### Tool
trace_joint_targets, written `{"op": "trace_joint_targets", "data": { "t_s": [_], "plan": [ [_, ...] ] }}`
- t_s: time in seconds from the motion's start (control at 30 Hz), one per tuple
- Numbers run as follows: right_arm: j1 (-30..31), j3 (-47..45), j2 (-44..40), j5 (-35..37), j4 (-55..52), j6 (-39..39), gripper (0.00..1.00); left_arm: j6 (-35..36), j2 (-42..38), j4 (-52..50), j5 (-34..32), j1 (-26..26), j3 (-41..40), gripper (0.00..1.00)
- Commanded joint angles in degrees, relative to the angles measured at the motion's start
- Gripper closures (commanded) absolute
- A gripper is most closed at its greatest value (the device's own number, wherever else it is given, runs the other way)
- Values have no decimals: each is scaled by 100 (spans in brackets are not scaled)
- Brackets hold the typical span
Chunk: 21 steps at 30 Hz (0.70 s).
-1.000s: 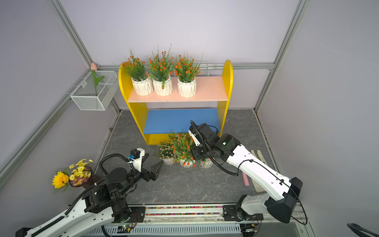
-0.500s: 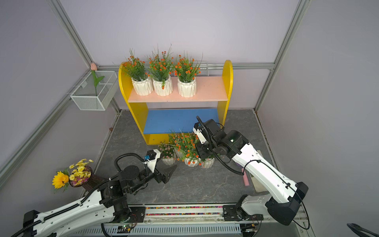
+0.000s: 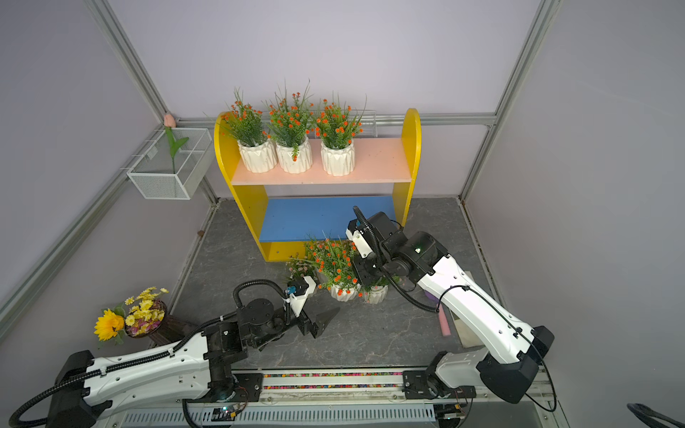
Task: Place the baby's breath potted plants on the rack by color
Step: Pick up the baby's breath potted plant from the center of the board.
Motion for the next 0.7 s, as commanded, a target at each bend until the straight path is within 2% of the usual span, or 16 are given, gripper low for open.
{"op": "trace_joint_targets", "data": {
  "t_s": [0.0,0.2,0.3,0.5,0.67],
  "plan": [
    [-33,96,14,-345,375,41,92,246,141,767,-385,-207,25,0],
    [-32,49,38,-658,487,117,92,576,739,1221,-1432,-647,171,0],
    [-38,22,18,-791,503,151,92,604,955,1446,-1765,-699,220,0],
    [-31,-103,-59,-962,560,209,92,527,1108,1437,-2161,-711,385,0],
    [-29,-166,-80,-1172,623,244,92,613,1274,1496,-2220,-708,465,0]
  ]
}}
